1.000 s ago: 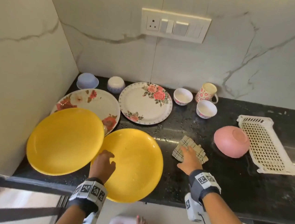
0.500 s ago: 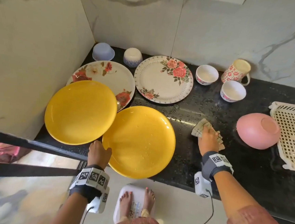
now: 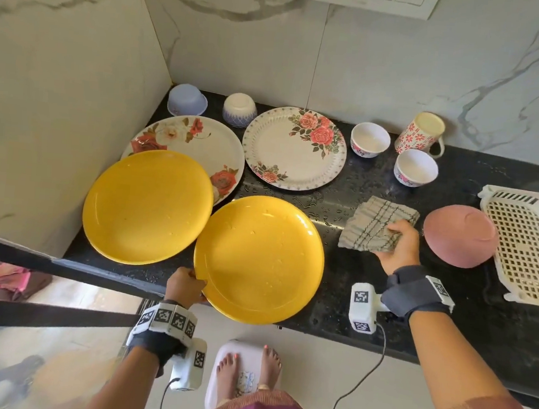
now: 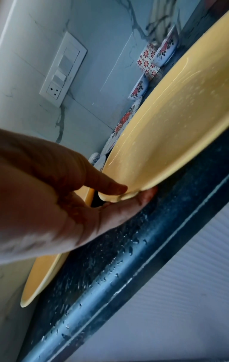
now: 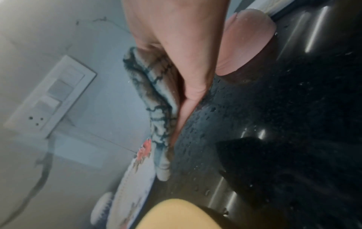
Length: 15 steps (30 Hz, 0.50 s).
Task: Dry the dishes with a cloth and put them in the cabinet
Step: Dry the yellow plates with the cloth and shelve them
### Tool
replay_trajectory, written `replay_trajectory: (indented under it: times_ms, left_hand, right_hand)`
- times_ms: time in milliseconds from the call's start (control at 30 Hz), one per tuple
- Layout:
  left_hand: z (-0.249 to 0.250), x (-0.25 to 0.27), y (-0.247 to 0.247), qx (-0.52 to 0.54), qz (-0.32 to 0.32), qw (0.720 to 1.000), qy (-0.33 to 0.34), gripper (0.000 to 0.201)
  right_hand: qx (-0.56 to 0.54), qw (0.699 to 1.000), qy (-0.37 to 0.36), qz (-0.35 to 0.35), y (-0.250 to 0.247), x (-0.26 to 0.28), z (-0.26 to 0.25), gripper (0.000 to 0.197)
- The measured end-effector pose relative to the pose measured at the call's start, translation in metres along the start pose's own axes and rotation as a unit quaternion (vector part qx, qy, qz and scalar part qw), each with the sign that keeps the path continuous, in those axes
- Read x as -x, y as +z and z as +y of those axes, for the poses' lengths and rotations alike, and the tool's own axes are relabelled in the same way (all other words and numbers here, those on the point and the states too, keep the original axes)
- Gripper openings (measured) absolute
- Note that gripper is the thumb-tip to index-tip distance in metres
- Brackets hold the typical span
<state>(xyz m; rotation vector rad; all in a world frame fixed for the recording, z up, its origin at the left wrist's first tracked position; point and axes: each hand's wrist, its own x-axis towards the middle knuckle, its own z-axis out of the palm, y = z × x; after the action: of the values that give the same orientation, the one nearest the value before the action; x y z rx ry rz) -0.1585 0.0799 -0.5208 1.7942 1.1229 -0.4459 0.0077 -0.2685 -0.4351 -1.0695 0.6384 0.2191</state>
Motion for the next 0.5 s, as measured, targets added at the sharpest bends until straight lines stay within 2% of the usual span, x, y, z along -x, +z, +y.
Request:
replay_trajectory:
  times_ms: [33,100,167,233,367,433,500]
  left_hand:
    - [-0.002,-0.005,0.0,0.014,-0.012,1.0,0.005,0.017]
    - [0.013,0.01,-0.002,0.063,-0.038,0.997,0.02,0.032]
    - [0.038,0.039,-0.003,0.133,-0.072,0.988,0.024,0.034]
    - [0.052,0.051,0.0,0.184,-0.121,0.975,0.032,0.048]
    - [0.07,0.057,0.0,0.198,-0.212,0.955,0.06,0.079]
    - [0.081,0.059,-0.001,0.194,-0.24,0.946,0.097,0.086]
    - [0.091,0.061,-0.002,0.199,-0.269,0.932,0.138,0.09]
  right_hand:
    - [-0.027,0.999,0.008,-0.03,0.001,0.003,-0.002,0.029]
    - [-0.018,0.999,0.007,-0.047,0.004,0.005,-0.002,0.031]
    - [0.023,0.999,-0.006,-0.033,0.007,0.007,0.0,0.036]
    - [0.057,0.998,-0.026,-0.013,0.011,0.01,0.0,0.039]
    - [0.152,0.985,-0.078,0.015,0.029,0.02,-0.003,0.032]
    - [0.229,0.964,-0.128,0.04,0.038,0.019,-0.003,0.028]
    - [0.337,0.923,-0.177,0.05,0.049,0.019,-0.003,0.021]
